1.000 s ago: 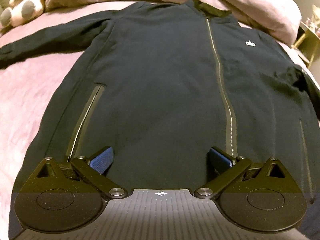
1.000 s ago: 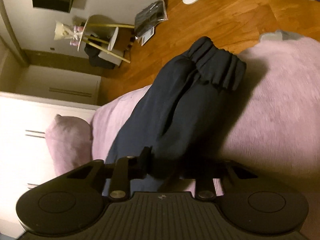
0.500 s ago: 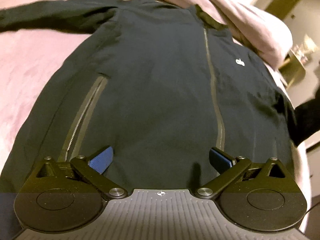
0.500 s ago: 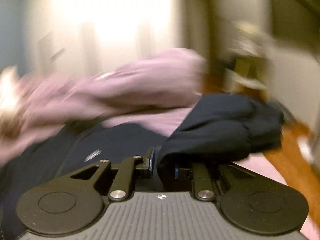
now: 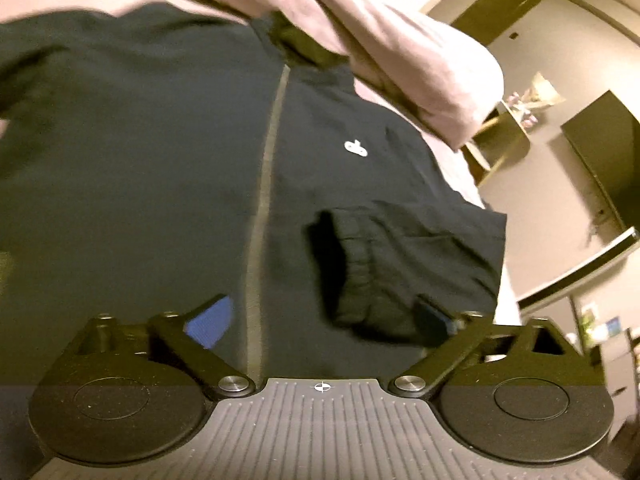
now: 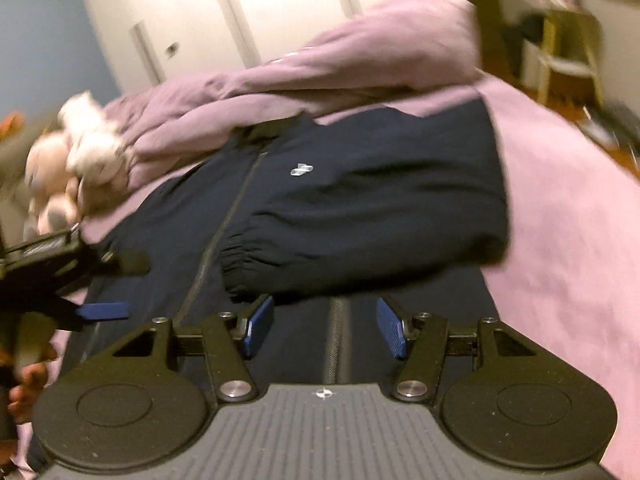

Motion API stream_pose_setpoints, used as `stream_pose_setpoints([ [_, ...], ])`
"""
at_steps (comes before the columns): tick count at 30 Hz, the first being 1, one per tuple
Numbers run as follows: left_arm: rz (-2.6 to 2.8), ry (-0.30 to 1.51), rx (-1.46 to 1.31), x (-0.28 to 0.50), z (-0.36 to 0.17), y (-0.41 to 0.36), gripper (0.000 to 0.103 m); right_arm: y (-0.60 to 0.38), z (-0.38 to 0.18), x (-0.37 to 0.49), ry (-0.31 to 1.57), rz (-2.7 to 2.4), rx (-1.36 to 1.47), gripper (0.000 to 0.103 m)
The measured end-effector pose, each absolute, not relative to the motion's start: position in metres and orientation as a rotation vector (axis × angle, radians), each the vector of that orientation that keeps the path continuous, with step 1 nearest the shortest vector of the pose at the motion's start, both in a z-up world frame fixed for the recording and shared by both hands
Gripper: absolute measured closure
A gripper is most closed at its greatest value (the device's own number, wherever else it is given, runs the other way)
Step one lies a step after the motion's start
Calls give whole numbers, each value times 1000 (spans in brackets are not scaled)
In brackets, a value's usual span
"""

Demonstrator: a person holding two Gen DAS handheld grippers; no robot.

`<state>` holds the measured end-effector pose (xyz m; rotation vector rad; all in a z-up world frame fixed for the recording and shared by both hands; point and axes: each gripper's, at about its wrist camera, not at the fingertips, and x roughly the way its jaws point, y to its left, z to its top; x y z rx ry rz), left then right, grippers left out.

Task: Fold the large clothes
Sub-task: 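Fold the held sleeve across the jacket body with the right tool, then release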

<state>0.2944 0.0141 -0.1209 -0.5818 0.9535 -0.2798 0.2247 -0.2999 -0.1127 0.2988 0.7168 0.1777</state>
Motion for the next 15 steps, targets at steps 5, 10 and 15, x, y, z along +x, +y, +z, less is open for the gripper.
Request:
stream_pose_setpoints([
  [5,-314,1019,-635,335,-146,-13,22,-328,-139,212,761,116,427,46],
  [10,-305,1030,-714,357,-172,-20,24,-347,-151,207,776,95,474,46],
  [15,-328,1043,-772,368,-174,-21,83,-351,-155,207,751,91,523,46],
])
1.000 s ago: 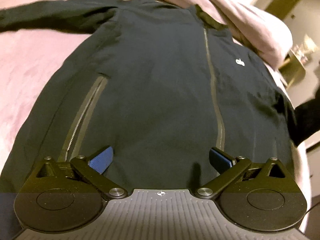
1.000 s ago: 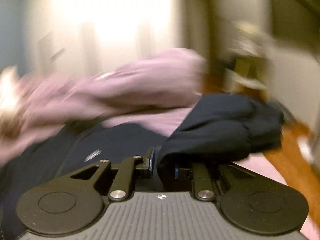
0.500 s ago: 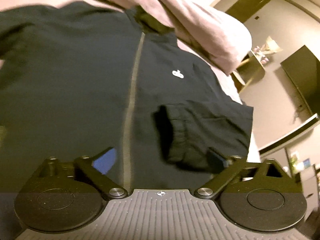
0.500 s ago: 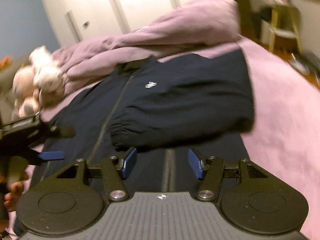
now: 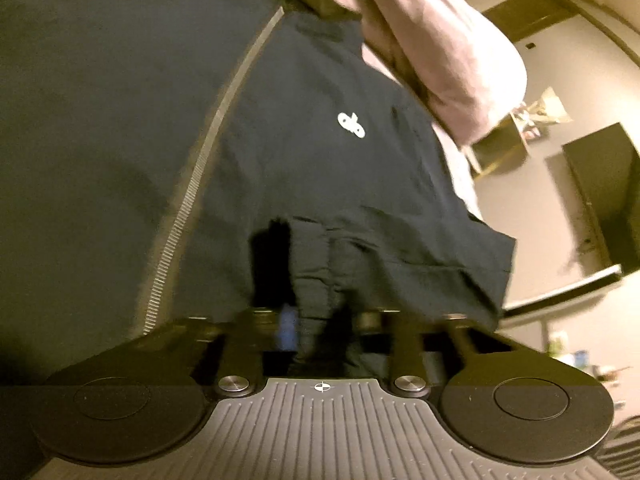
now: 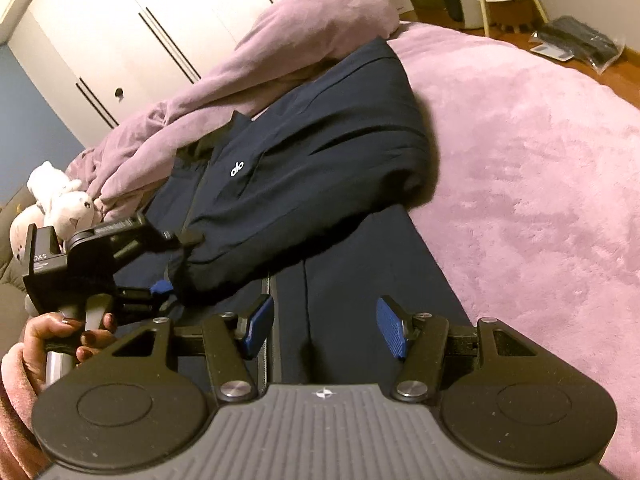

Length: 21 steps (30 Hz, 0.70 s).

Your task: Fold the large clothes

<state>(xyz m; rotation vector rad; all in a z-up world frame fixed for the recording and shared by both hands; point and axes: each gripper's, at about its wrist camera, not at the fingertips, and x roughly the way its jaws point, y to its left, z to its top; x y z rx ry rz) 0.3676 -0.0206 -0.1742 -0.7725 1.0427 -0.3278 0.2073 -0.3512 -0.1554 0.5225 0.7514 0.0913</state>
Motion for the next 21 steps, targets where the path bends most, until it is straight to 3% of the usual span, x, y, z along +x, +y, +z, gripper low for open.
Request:
stream_pose_setpoints([
  [3,-350,994,-722,368,-157,-20,89,-352,-155,210,739,77,531,46],
  [10,-159,749,-330,375,-72,43,89,-357,-147,219,762,44,494,46],
  [15,94,799,-337,390,-96,120,86,-350,-144,232,764,58,473,45],
  [17,77,844,-438,395,-114,139,78,-343,-143,243,762,70,463,44],
  [19,50,853,-521,393,-128,153,59,-337,-141,257,765,86,465,42],
  [21,28,835,-560,392,-137,160,50,-330,-139,273,760,115,471,39],
])
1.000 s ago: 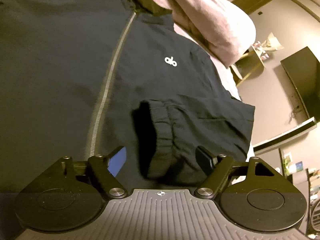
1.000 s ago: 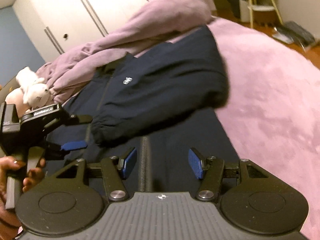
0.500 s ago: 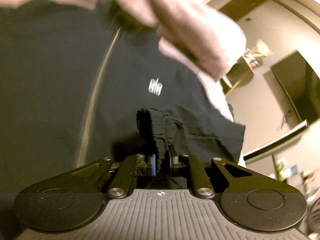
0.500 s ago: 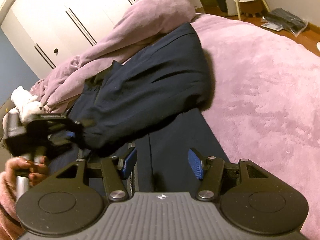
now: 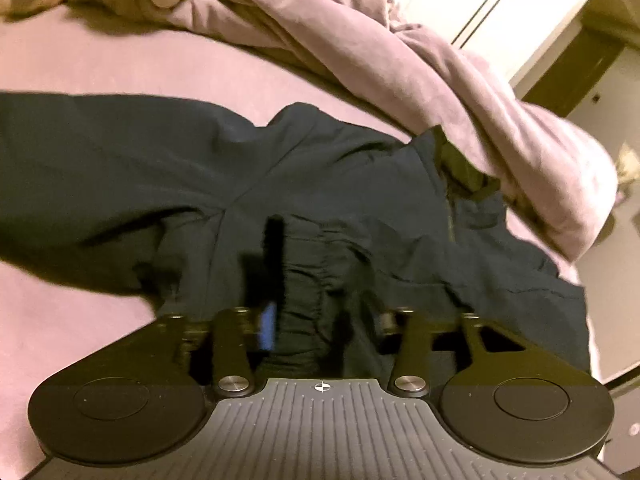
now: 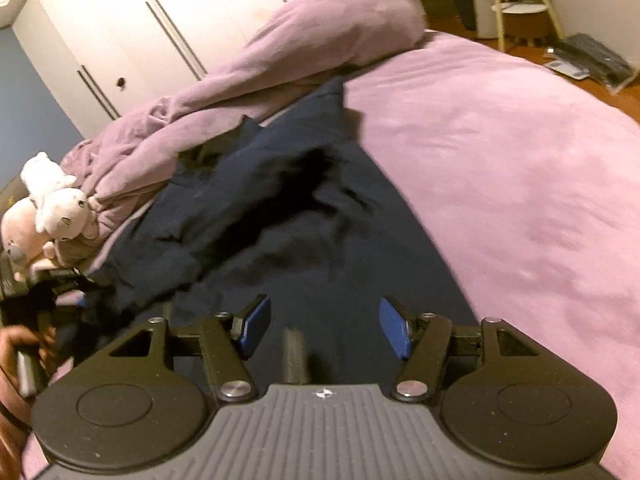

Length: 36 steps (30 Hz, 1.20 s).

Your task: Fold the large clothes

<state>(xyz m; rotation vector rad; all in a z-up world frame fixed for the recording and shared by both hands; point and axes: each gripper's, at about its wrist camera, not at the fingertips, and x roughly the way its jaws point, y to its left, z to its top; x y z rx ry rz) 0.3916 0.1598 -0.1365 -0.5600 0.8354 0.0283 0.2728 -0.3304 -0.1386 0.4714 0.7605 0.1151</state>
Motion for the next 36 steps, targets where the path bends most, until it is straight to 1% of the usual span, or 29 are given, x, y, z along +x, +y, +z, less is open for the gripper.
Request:
stream_pose_setpoints([
  [2,6,832,-589,402,-146,157,52,-324,-138,292,753,135,480,39],
  [3,-1,832,-583,404,-146,156,72,-321,-139,301,754,140,486,39],
  [4,-1,825,-554,406,-146,155,89,-319,-140,310,756,147,500,39],
  [7,8,796,-477,413,-130,151,90,-315,-144,335,757,167,576,39],
  [12,51,673,-317,423,-94,141,90,-324,-149,376,688,89,702,39],
  [14,62,657,-284,432,-89,136,90,-328,-155,390,675,51,751,39],
  [17,54,670,-256,443,-91,128,90,-331,-167,410,692,-10,803,42],
  [19,49,682,-247,448,-97,123,90,-333,-172,416,687,-30,818,61],
  [20,47,690,-239,450,-102,120,90,-333,-172,417,686,-50,800,67],
  [21,41,696,-232,450,-107,116,90,-335,-172,416,679,-68,780,80],
  [22,33,703,-231,453,-112,112,90,-339,-173,414,667,-85,775,84],
  [24,6,733,-232,455,-119,105,90,-350,-177,408,650,-119,772,86],
  [26,2,727,-207,457,-124,96,89,-357,-181,407,642,-133,750,87],
  [28,15,731,-175,461,-130,90,87,-360,-183,406,639,-134,747,89],
  [29,32,746,-173,464,-133,91,85,-358,-183,407,644,-135,724,89],
  [31,65,777,-196,467,-136,97,74,-350,-180,412,665,-131,649,88],
  [32,76,784,-209,465,-136,102,71,-348,-176,412,677,-120,618,87],
  [33,86,780,-211,461,-133,107,66,-347,-170,413,685,-105,596,82],
  [34,103,769,-204,455,-129,110,61,-348,-165,408,683,-100,577,72],
  [35,122,758,-194,449,-126,115,58,-349,-158,400,673,-105,544,66],
  [36,129,747,-185,442,-122,119,52,-349,-151,390,651,-114,510,55],
])
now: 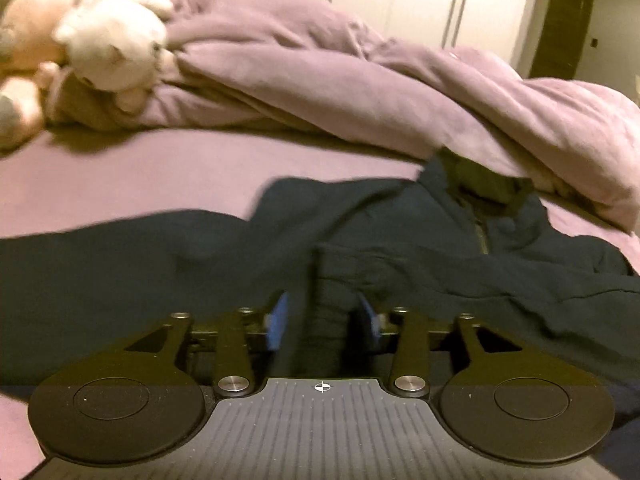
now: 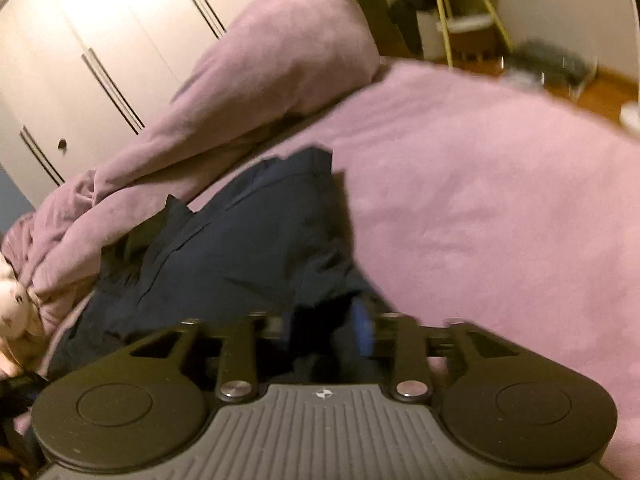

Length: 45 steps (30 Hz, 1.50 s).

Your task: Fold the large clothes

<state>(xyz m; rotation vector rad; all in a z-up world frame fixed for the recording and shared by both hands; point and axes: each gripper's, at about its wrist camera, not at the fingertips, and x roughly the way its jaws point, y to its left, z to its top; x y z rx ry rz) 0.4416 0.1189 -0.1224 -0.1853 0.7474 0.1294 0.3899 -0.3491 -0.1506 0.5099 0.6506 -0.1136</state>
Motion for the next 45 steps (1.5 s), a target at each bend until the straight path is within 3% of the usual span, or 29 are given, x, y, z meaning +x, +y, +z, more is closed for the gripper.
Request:
stream_pose_setpoints([
  [7,6,764,-250,420,-122,103,49,-317,-133,383,582,-31,321,53],
  [12,23,829,-249,435,-140,90,47,-281,-149,416,652,7,148,64],
  [13,23,828,-247,437,-142,89,47,-282,-156,422,685,-21,121,71],
  [16,23,836,-191,442,-149,82,47,-289,-168,425,696,-40,59,73],
  [41,52,841,-110,444,-159,68,44,-281,-175,414,739,-73,-93,66],
  [42,50,844,-111,444,-159,69,43,-279,-175,413,744,-78,-102,66],
  [44,52,857,-106,444,-158,71,26,-277,-171,410,762,-100,-111,66],
  [45,93,881,-91,445,-160,75,5,-275,-168,407,764,-107,-104,66],
])
